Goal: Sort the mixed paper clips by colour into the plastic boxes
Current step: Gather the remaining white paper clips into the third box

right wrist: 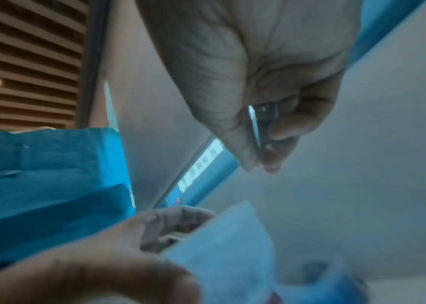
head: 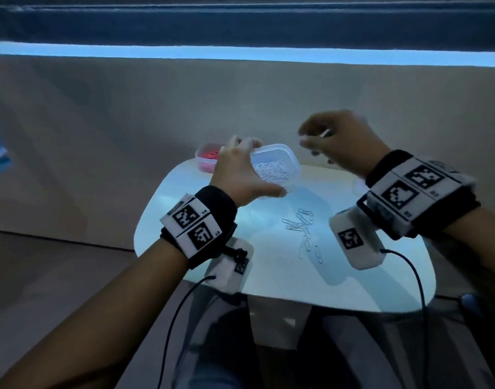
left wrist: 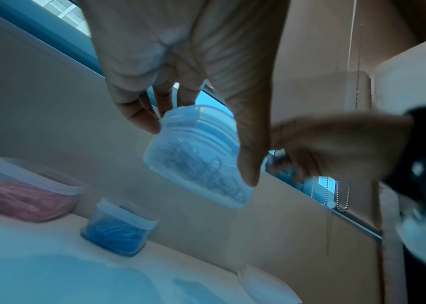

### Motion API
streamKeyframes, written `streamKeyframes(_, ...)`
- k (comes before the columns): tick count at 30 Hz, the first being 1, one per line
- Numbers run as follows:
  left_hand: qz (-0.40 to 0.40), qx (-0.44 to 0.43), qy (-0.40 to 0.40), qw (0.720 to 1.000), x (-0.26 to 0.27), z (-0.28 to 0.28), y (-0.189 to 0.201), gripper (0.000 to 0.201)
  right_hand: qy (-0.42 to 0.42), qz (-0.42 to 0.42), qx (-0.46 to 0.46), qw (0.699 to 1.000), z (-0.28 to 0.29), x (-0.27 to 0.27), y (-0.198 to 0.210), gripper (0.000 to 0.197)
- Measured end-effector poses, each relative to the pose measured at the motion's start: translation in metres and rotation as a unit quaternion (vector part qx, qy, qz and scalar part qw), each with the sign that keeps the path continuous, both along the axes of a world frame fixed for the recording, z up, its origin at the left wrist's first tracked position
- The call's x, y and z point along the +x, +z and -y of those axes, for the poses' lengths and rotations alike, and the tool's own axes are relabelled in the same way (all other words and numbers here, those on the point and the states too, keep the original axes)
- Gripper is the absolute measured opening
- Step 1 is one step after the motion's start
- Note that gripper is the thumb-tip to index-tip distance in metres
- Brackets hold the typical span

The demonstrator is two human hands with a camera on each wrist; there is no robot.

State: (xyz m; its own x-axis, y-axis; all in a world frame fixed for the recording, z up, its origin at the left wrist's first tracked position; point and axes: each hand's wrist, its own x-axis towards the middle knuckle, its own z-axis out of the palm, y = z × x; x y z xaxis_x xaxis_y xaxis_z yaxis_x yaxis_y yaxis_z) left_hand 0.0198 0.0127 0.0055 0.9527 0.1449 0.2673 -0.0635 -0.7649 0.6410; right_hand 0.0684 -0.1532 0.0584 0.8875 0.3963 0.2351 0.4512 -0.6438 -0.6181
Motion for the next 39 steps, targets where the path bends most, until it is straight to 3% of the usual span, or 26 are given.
streamKeyframes(2,-0.01,0.004,0.012,1.0,-0.002,-0.003,-0.005,0.077,-0.005,-0.077,-0.128,0.989,0.016,-0.002,-0.02,0.041)
streamKeyframes(3,-0.02,0.01,0.016,1.0,-0.003,-0.006,-0.008,0.078,0.019,-0.137,-0.247,0.959,0.023,-0.005,-0.034,0.062)
streamKeyframes(5,-0.055,0.032,0.02,0.998,-0.008,-0.011,-0.015,0.083,0.08,-0.217,-0.438,0.869,0.035,-0.013,-0.063,0.11)
streamKeyframes(6,-0.074,0.039,0.02,0.996,-0.011,-0.013,-0.019,0.085,0.104,-0.229,-0.465,0.849,0.038,-0.017,-0.074,0.123)
streamKeyframes(9,-0.13,0.049,0.024,0.99,-0.018,-0.02,-0.034,0.09,0.141,-0.201,-0.441,0.863,0.039,-0.017,-0.097,0.135)
streamKeyframes(13,-0.168,0.056,0.026,0.984,-0.021,-0.023,-0.044,0.093,0.134,-0.171,-0.391,0.894,0.029,0.0,-0.109,0.121)
streamKeyframes(19,-0.164,0.055,0.028,0.985,-0.016,-0.026,-0.049,0.093,0.166,-0.203,-0.284,0.922,0.022,0.016,-0.117,0.076)
streamKeyframes(25,-0.171,0.045,0.021,0.984,-0.011,-0.016,-0.057,0.091,0.175,-0.152,-0.227,0.946,0.02,0.013,-0.126,0.044)
streamKeyframes(39,-0.152,0.057,0.033,0.986,-0.015,-0.009,-0.071,0.094,0.123,-0.119,-0.235,0.957,0.017,0.01,-0.128,0.016)
